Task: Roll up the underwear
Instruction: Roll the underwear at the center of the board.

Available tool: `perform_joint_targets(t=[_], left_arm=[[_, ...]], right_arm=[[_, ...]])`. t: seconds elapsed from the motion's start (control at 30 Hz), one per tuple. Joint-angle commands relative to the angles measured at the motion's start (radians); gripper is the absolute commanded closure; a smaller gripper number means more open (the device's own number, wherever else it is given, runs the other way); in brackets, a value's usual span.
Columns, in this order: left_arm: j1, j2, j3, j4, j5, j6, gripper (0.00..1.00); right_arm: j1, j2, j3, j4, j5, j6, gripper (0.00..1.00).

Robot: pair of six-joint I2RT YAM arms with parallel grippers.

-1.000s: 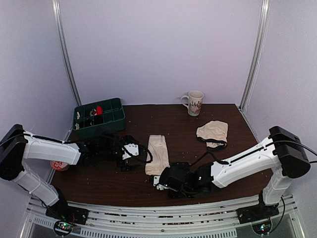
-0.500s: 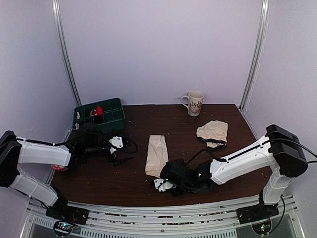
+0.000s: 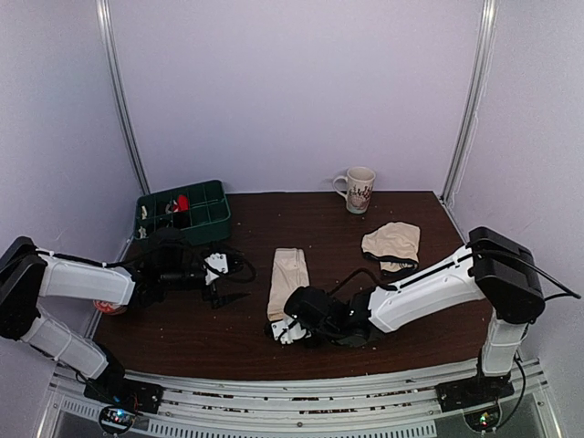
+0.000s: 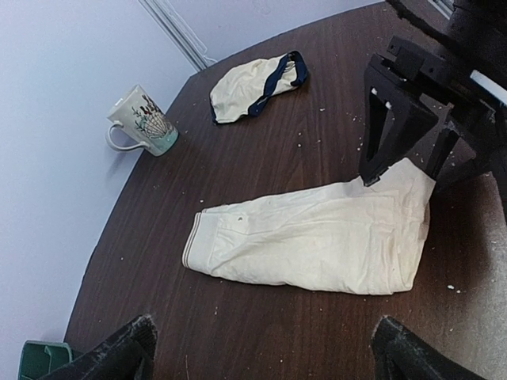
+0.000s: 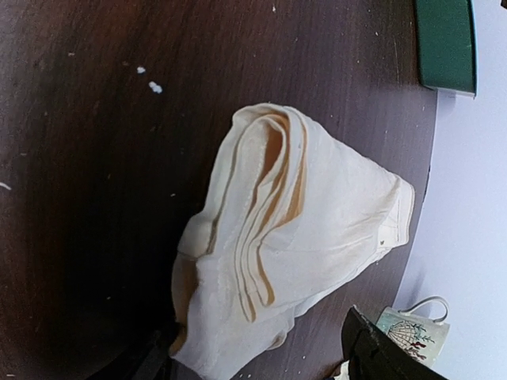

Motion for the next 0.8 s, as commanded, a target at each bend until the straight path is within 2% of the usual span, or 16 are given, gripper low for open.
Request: perform_joint_targets(t=[0.0, 0.17, 0.4, 0.53, 0.63, 0.77], left_arm=[[0.008, -0.003, 0.010, 0.049, 0.027, -0.008, 0.02], [0.008, -0.002, 0.012, 0.045, 0.023, -0.007, 0.02], [0.009, -0.003, 0.011, 0.041, 0.028, 0.000, 0.02], [0.008, -0.008, 0.008, 0.037, 0.037, 0.008, 0.02], [0.009, -0.011, 0.004, 0.039, 0.042, 0.016, 0.02], [0.009, -0.021, -0.011, 0.046, 0.052, 0.035, 0.02]], right_arm=[[-0.021, 0.047, 0.019, -0.017, -0.070, 0.000, 0.27], [-0.033, 0.085, 0.060, -0.033, -0.094, 0.005, 0.38], [-0.051, 0.106, 0.109, -0.089, -0.143, 0.076, 0.76], [-0.055, 0.087, 0.127, -0.121, -0.190, 0.172, 0.92], [-0.067, 0.076, 0.132, -0.142, -0.232, 0.258, 0.98], [-0.091, 0.086, 0.170, -0.214, -0.323, 0.355, 1.00]])
